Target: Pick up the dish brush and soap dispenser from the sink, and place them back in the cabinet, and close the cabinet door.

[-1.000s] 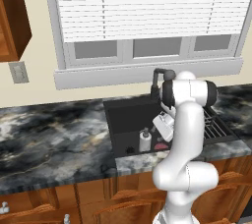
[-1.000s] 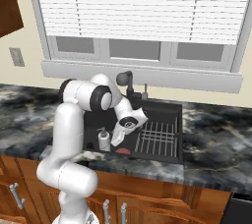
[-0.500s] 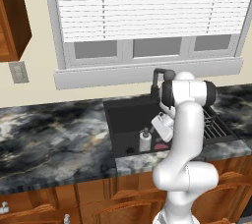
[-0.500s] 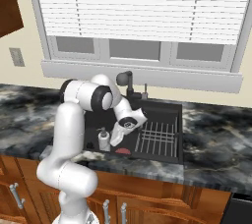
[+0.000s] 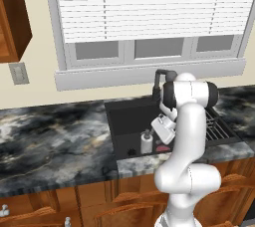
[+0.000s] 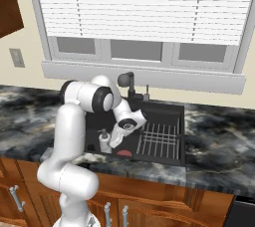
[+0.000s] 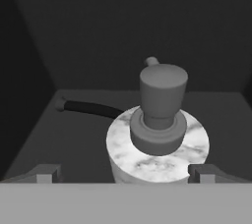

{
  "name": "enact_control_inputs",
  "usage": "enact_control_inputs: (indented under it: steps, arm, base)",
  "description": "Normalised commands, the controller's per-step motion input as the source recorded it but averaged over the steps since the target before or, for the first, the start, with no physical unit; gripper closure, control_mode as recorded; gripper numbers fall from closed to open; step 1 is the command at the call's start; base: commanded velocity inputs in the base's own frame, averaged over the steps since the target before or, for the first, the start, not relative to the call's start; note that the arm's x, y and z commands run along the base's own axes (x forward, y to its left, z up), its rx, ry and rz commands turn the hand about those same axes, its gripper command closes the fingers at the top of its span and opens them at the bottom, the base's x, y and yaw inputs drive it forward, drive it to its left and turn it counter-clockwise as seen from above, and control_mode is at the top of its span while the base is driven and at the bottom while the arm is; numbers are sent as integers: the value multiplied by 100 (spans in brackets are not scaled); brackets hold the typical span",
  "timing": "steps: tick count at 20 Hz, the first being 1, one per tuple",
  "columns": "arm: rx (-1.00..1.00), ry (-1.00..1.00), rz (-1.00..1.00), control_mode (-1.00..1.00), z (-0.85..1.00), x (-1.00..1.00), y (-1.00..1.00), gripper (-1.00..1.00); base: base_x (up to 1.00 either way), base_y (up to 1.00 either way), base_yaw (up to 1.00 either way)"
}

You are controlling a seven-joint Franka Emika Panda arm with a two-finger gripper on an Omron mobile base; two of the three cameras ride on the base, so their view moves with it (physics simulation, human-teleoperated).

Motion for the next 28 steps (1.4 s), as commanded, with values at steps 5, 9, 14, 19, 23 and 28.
enact_control_inputs:
  steps: [5,9,14,19,23,28]
  arm:
    - [0,0,0,-100,-4,3,10,-100]
    - [0,0,0,-100,-7,5,9,-100]
    - [0,0,0,-100,-15,0,9,-100]
    - [0,0,0,-100,-19,0,8,-100]
    - [0,0,0,-100,-26,0,6,-100]
    - [0,0,0,-100,-32,0,4,-100]
  base:
    - [0,0,0]
    - [0,0,0]
    - [0,0,0]
    - [0,0,0]
    - [0,0,0]
    - [0,0,0]
